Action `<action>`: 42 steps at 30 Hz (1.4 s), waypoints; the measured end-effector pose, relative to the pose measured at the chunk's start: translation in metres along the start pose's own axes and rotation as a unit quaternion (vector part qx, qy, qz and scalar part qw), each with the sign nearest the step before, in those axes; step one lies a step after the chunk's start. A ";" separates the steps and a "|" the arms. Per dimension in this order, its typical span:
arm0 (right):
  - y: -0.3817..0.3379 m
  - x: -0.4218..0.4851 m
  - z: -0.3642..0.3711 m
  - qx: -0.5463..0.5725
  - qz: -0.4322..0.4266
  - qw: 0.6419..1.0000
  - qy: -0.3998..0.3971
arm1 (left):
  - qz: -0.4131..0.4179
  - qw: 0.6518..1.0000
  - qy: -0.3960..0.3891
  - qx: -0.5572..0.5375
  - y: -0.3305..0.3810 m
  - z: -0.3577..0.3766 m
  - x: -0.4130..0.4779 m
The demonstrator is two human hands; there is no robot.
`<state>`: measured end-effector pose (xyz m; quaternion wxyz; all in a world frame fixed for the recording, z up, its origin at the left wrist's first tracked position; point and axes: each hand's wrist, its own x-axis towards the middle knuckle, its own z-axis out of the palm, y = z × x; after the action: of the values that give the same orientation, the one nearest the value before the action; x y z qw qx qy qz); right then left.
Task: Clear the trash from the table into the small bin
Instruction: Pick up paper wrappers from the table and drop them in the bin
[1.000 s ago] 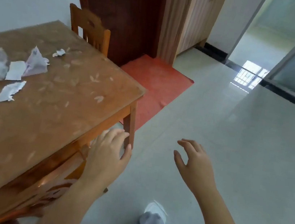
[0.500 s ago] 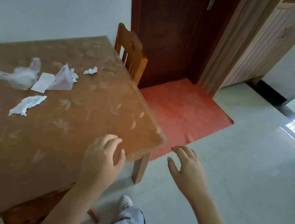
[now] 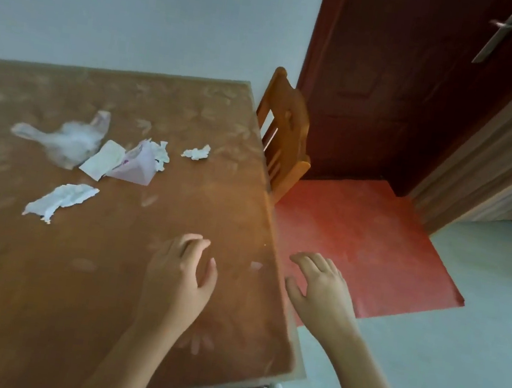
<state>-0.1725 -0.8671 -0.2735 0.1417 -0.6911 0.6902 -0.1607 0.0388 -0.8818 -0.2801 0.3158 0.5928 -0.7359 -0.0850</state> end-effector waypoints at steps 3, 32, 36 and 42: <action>0.009 0.044 0.005 0.009 -0.043 0.999 -0.031 | -0.047 0.998 0.012 0.038 -0.003 0.011 0.013; -0.069 0.377 0.164 0.045 -0.189 0.967 -0.165 | -0.316 0.937 0.118 0.085 -0.179 0.059 0.190; -0.073 0.390 0.185 0.031 -0.172 0.968 -0.178 | -0.326 0.936 0.107 0.071 -0.188 0.065 0.197; -0.072 0.390 0.199 0.033 -0.176 0.971 -0.159 | -0.354 0.928 0.101 0.060 -0.193 0.069 0.188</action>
<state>-0.0262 -1.2612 -0.4138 0.2413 -0.8135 0.5206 -0.0940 0.1395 -1.1274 -0.3629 0.3017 0.8384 -0.4456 -0.0862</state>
